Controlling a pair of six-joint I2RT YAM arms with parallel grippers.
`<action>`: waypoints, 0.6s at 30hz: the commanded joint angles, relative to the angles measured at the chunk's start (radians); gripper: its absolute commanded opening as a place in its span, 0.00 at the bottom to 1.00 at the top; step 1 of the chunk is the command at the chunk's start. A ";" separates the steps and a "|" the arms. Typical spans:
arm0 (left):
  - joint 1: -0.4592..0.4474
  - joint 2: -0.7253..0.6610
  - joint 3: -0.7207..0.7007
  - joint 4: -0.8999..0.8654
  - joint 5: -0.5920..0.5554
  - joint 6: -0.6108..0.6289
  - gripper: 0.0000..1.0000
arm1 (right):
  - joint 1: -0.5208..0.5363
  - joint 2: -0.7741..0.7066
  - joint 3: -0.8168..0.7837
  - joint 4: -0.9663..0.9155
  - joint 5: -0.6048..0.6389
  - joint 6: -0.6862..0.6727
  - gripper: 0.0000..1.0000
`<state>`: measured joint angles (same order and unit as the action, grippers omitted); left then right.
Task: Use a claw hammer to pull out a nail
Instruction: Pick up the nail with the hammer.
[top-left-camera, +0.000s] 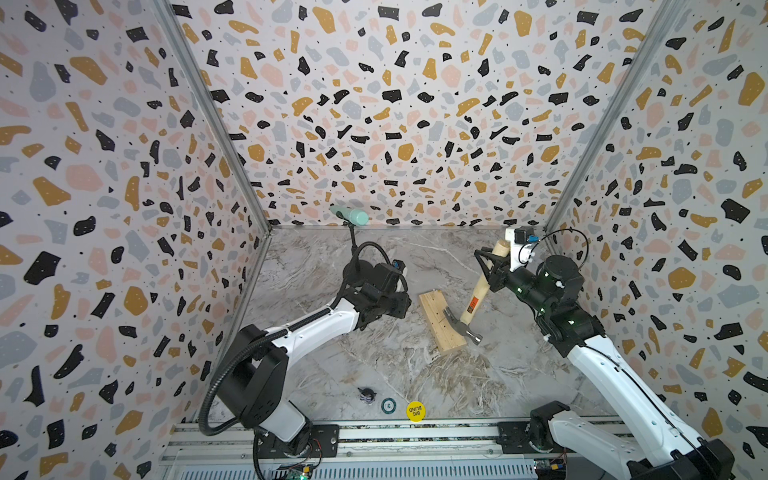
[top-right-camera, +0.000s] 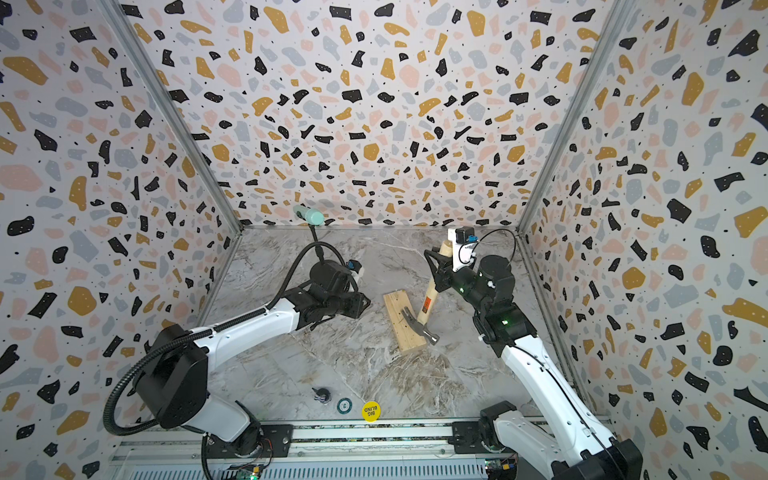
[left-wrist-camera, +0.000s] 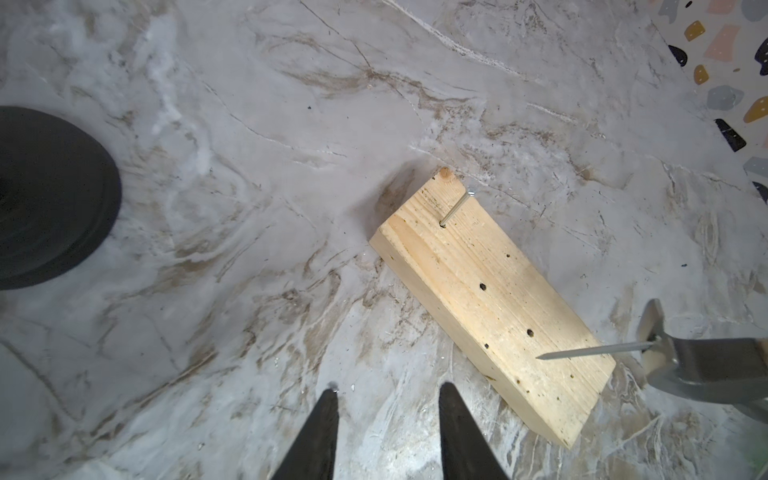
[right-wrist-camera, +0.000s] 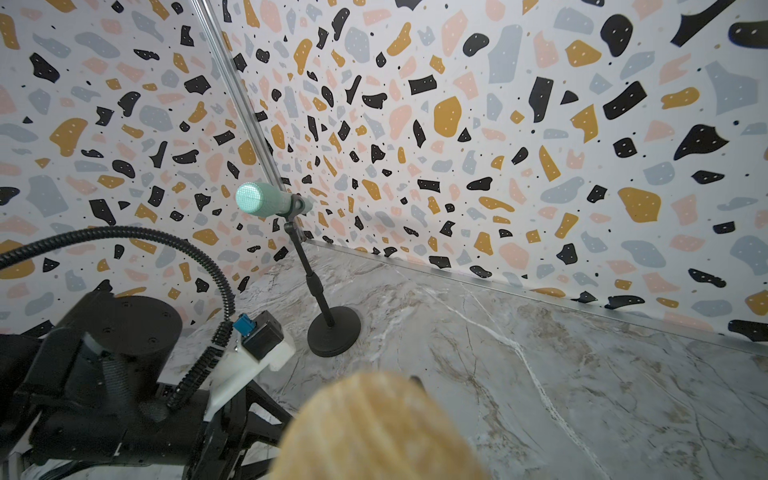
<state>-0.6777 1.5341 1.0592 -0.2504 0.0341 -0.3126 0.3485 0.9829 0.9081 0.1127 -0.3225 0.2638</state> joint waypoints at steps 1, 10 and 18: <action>-0.012 -0.037 0.003 -0.057 -0.055 0.070 0.36 | -0.016 -0.015 0.099 0.079 -0.044 0.048 0.00; -0.046 -0.056 0.041 -0.154 -0.108 0.146 0.36 | -0.042 0.006 0.098 0.094 -0.100 0.088 0.00; -0.094 -0.043 0.065 -0.199 -0.146 0.214 0.36 | -0.054 0.022 0.095 0.106 -0.136 0.114 0.00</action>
<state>-0.7589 1.4937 1.0977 -0.4217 -0.0895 -0.1440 0.3012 1.0191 0.9306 0.1047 -0.4210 0.3210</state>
